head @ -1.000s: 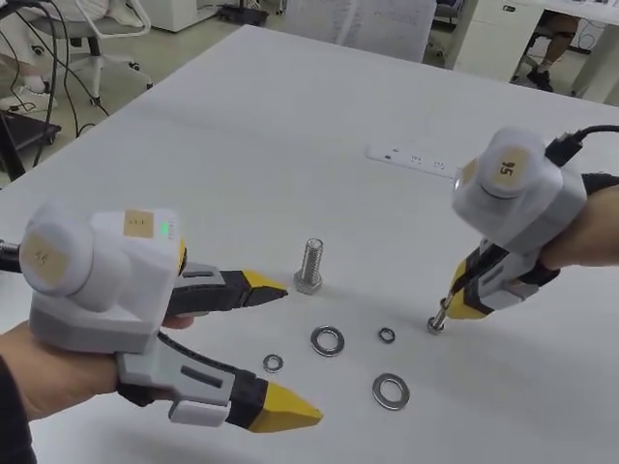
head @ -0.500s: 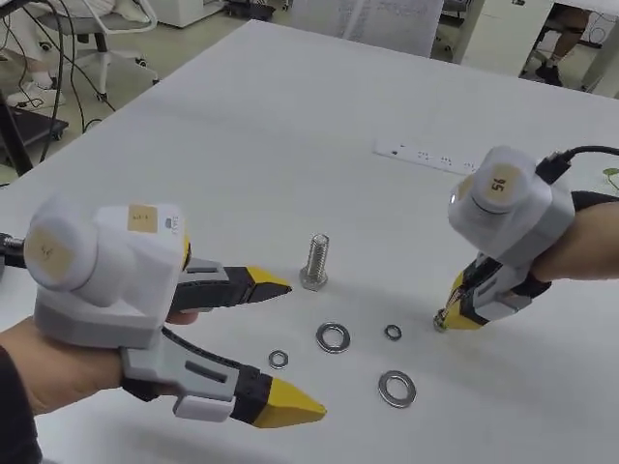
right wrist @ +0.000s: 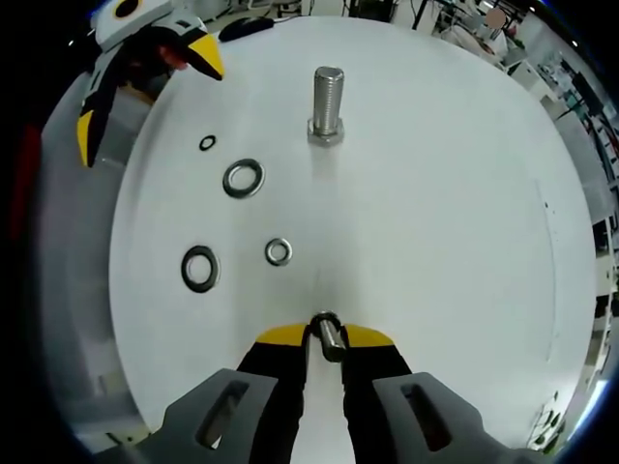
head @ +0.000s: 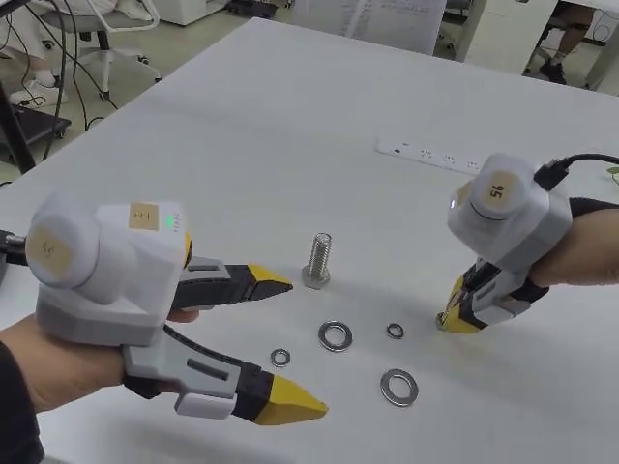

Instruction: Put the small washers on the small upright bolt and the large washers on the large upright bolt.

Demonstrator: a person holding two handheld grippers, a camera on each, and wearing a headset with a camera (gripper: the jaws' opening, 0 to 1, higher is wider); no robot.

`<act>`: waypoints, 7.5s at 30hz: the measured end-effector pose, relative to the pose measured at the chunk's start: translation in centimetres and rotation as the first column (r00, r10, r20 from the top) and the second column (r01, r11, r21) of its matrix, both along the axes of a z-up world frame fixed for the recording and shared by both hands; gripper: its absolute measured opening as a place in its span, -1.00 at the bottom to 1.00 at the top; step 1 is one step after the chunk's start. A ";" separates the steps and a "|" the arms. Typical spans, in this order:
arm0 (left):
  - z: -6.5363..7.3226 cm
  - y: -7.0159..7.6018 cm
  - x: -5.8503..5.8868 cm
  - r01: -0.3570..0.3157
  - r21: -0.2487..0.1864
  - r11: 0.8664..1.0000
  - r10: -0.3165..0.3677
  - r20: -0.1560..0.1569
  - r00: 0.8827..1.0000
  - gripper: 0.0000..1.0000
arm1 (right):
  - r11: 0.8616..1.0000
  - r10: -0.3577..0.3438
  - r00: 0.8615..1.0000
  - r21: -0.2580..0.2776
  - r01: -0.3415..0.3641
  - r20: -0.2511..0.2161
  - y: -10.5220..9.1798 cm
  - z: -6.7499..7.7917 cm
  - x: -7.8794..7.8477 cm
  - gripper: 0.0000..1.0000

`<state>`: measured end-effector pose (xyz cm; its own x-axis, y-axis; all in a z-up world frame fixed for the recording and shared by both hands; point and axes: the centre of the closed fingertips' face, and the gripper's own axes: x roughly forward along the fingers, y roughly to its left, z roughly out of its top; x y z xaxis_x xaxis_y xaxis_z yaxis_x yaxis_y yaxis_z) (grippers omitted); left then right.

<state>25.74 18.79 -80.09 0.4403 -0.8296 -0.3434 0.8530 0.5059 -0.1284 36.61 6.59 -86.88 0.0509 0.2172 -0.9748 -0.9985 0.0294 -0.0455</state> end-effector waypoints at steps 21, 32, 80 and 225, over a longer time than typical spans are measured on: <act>0.1 -0.2 -0.1 0.005 0.001 1.000 -0.005 0.004 1.000 0.48 | 0.999 -0.052 0.999 0.008 0.052 -0.013 -1.9 0.1 -1.5 -0.67; 0.3 -0.2 -0.2 0.010 0.004 1.000 -0.010 0.010 1.000 0.48 | 0.998 -0.048 0.998 0.043 0.050 -0.039 -0.8 0.6 -3.3 -0.67; 0.5 0.2 0.0 -0.005 -0.006 1.000 0.005 0.027 1.000 0.46 | 0.999 -0.023 1.000 0.046 0.022 0.022 5.5 -1.0 -2.6 -0.62; 0.4 0.3 0.3 -0.020 -0.001 1.000 0.020 0.021 1.000 0.42 | 0.989 -0.132 0.985 0.075 0.124 0.111 0.0 6.7 0.1 -0.72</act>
<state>26.02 19.06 -79.64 0.4634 -0.8209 -0.3337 0.8454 0.5224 -0.1110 36.69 6.62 -80.21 0.1941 0.2666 -0.9441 -0.9744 0.1633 -0.1542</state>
